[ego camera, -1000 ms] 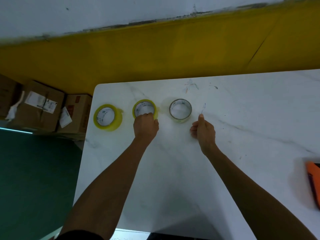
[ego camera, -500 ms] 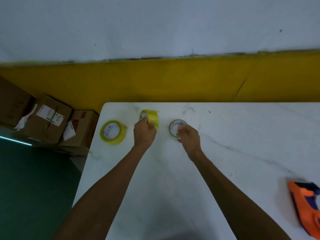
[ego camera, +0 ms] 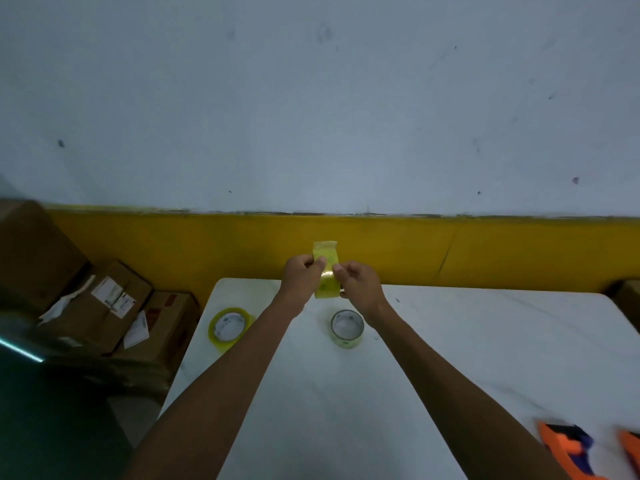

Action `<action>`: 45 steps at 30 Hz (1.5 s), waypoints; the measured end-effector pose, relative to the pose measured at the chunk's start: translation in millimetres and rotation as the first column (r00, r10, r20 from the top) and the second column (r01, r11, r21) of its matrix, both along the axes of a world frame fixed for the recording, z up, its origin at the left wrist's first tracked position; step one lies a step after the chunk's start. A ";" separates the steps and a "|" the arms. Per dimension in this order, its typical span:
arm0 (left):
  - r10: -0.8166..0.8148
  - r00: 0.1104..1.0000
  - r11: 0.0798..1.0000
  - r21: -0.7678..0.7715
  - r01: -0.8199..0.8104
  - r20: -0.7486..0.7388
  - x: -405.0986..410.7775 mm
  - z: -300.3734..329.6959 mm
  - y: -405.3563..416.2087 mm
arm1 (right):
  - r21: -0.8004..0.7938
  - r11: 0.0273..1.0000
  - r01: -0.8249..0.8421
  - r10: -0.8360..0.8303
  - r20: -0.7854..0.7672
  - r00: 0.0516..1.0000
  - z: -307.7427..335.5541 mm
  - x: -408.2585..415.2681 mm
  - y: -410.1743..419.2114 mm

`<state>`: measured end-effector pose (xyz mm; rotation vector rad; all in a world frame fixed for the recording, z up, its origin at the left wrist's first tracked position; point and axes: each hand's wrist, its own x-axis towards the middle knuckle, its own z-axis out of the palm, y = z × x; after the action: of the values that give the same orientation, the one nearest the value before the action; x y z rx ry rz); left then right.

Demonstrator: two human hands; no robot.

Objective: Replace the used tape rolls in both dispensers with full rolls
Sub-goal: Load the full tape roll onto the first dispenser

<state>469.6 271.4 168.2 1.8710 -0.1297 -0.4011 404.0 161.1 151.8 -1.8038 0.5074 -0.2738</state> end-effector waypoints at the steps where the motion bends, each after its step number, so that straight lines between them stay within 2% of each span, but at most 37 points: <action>1: 0.000 1.000 1.000 0.007 0.000 0.010 -3.8 6.7 -0.6 | 0.004 1.000 0.003 -0.003 0.005 1.000 2.2 -2.0 0.8; 5: 0.007 1.000 1.000 0.014 -0.007 0.007 -14.3 18.2 -1.9 | 0.042 0.999 0.025 -0.025 0.018 1.000 9.0 -9.8 4.4; 10: 0.027 0.995 0.999 -0.044 -0.032 -0.092 -18.5 18.7 -0.3 | 0.023 0.999 0.049 -0.050 0.038 0.998 3.5 -13.2 4.4; 16: 0.015 0.989 0.997 -0.076 -0.026 -0.145 -29.5 12.8 2.2 | 0.040 0.997 0.065 -0.067 0.036 0.997 -1.6 -26.3 8.3; 22: 0.027 0.976 0.994 -0.101 -0.050 -0.214 -44.8 4.5 7.0 | -0.008 0.996 0.085 -0.085 -0.017 0.996 -6.7 -42.0 14.9; 33: 0.022 0.964 0.994 -0.097 -0.049 -0.266 -72.6 -12.0 9.5 | 0.002 0.994 0.112 -0.111 -0.094 0.989 -20.1 -69.9 20.0; 45: -0.051 0.954 0.998 -0.049 0.038 -0.295 -137.6 -25.4 -52.3 | 0.089 0.972 0.219 -0.205 -0.142 0.969 -39.3 -143.2 -31.5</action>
<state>332.0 219.1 142.8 1.7465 0.0232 -0.7000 260.8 129.6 112.5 -1.6741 0.7967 -0.2708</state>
